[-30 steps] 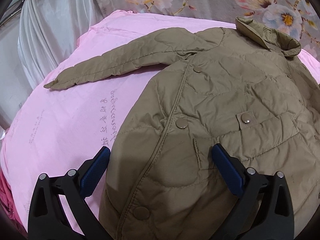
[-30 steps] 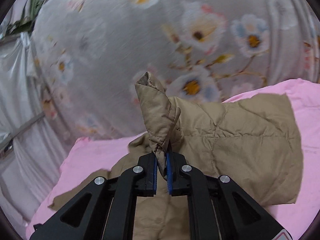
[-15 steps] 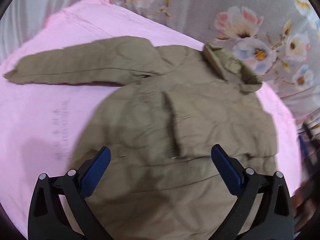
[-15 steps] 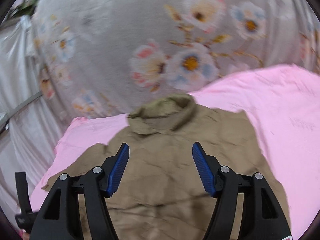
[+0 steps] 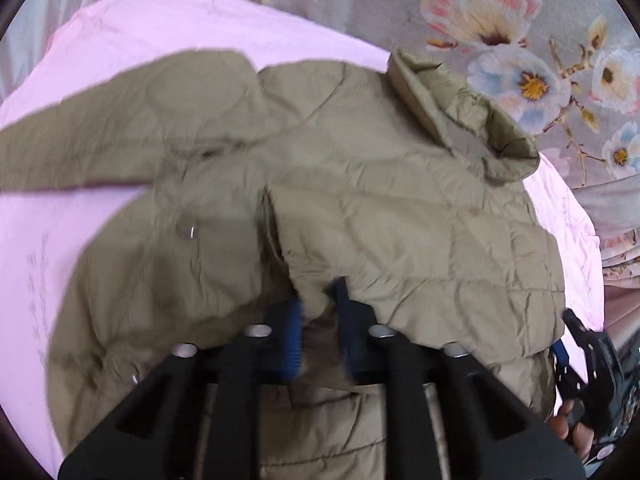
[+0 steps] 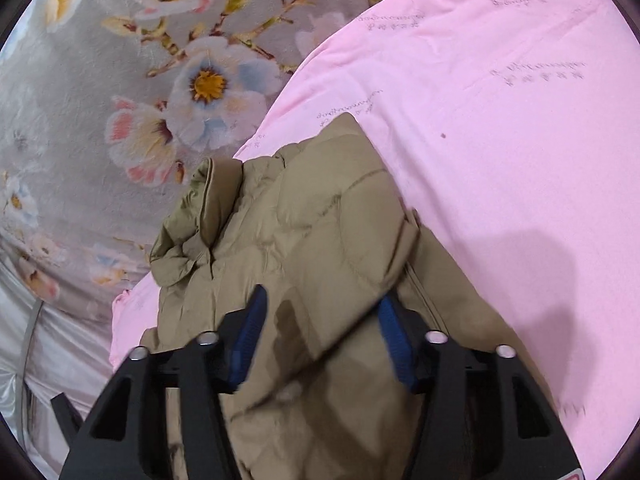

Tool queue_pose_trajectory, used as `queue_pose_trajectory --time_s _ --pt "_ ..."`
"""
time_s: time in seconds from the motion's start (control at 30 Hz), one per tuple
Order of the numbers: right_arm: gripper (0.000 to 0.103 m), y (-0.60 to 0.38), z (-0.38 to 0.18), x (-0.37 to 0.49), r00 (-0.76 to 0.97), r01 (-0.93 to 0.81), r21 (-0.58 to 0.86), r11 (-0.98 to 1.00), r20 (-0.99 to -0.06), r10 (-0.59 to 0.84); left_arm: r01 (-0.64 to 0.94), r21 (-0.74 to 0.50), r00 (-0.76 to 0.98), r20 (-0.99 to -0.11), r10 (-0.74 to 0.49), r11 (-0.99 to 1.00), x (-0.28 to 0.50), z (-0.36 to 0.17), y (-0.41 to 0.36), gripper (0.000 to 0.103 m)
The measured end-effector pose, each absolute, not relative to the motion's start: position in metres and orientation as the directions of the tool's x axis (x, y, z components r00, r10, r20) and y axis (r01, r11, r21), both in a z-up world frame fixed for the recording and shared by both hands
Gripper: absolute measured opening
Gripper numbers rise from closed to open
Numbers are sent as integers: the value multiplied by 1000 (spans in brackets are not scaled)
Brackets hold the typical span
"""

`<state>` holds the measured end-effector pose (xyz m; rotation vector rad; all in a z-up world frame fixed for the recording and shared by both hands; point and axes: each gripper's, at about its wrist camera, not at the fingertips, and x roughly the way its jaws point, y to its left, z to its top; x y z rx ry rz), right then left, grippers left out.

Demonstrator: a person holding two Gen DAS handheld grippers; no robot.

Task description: Fold large clothes

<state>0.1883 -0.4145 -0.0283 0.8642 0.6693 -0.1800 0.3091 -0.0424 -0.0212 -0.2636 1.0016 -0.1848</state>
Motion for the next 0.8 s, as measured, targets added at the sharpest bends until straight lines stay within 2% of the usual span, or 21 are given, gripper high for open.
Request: queue_pose_trajectory --time_s 0.03,0.07,0.13,0.23,0.27,0.33,0.43,0.53,0.63,0.67,0.7,0.8 --pt "12 -416 -27 197 774 415 624 662 -624 103 44 -296 557 -786 -269 954 311 -10 -41 11" --pt "7 -414 -23 203 774 409 614 675 -625 100 63 -286 590 -762 -267 956 311 3 -40 10" --pt "6 -405 0 204 816 363 602 711 -574 70 88 -266 643 -721 -259 960 308 24 -38 10" --pt "6 -375 38 190 868 292 470 833 -497 -24 90 -176 716 -672 -187 980 299 37 -38 10" --pt "5 -370 38 192 859 301 429 851 -509 -47 87 -134 714 -683 -156 987 300 28 -41 10" --pt "5 -367 20 205 803 346 366 864 -592 -71 82 -87 685 -718 -120 993 307 5 -46 10" --pt "6 -378 -20 218 696 421 370 828 -717 -34 83 -38 623 -778 -82 996 313 -39 -53 10" --pt "6 -382 -30 221 676 431 386 816 -736 -9 80 11 646 -762 -44 997 307 -53 -60 11" --pt "14 -372 -24 217 658 448 320 835 -750 -66 74 56 669 -743 -8 996 303 -55 -65 12" --pt "20 -367 -19 211 654 465 295 835 -750 -99 73 59 674 -739 -6 996 302 -56 -66 13" --pt "22 -366 -14 199 655 489 272 829 -742 -143 71 55 678 -735 -7 996 302 -56 -65 14" --pt "27 -354 12 159 724 498 237 834 -643 -250 52 35 683 -730 -10 998 303 -56 -61 29"
